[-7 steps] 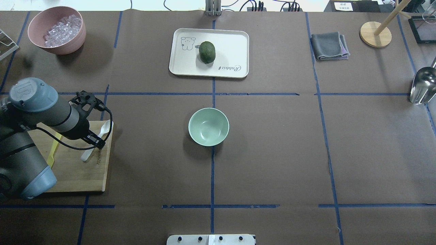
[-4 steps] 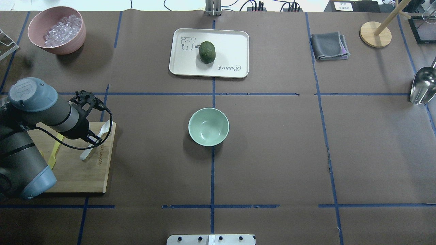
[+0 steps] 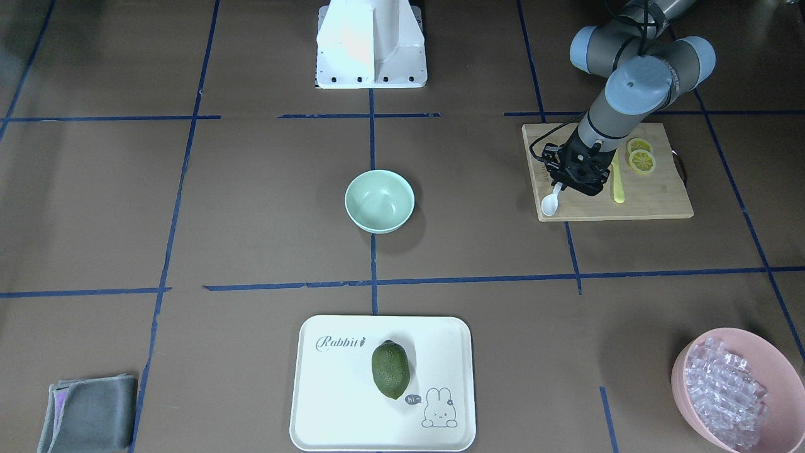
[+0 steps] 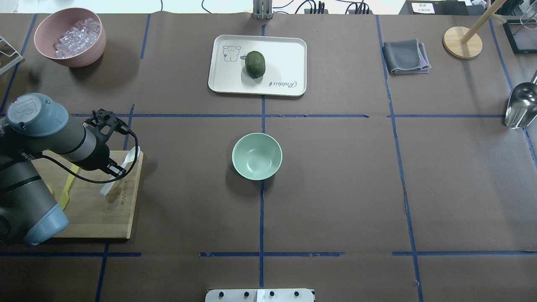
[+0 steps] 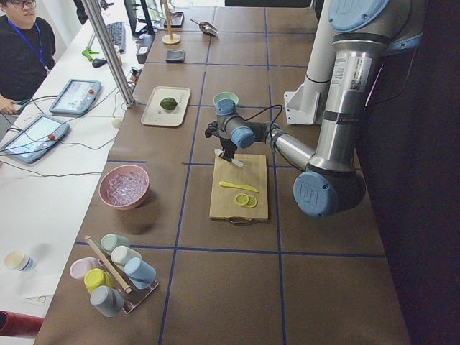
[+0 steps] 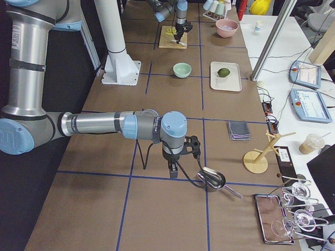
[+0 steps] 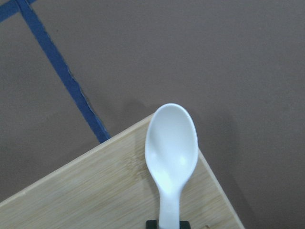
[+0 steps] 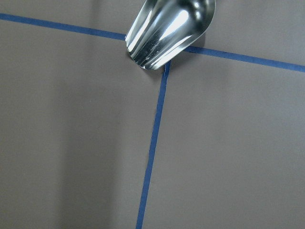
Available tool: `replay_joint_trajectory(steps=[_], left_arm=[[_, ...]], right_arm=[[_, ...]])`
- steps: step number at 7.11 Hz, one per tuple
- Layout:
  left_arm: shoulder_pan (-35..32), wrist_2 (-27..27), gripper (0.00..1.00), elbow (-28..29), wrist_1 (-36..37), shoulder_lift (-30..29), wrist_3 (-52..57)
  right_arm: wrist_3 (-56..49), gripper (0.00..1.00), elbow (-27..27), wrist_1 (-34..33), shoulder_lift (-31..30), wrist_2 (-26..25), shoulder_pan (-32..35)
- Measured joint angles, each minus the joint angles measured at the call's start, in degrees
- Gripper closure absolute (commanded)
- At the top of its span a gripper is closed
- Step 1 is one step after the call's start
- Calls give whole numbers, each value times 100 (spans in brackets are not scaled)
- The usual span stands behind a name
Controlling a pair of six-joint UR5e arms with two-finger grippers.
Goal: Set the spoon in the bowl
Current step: 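Lower the left gripper and grasp the white spoon's handle, then carry the spoon with the left gripper over the pale green bowl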
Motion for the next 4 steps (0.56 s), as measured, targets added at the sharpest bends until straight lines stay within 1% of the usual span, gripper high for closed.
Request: replay_joint_trajectory(steps=[3, 4], left_arm=[[-34, -24, 98, -49, 120, -474, -728], [-34, -31, 98, -54, 320, -709, -913]], right_arm=[[3, 0, 6, 0, 4, 3, 0], [3, 0, 8, 0, 4, 3, 0]])
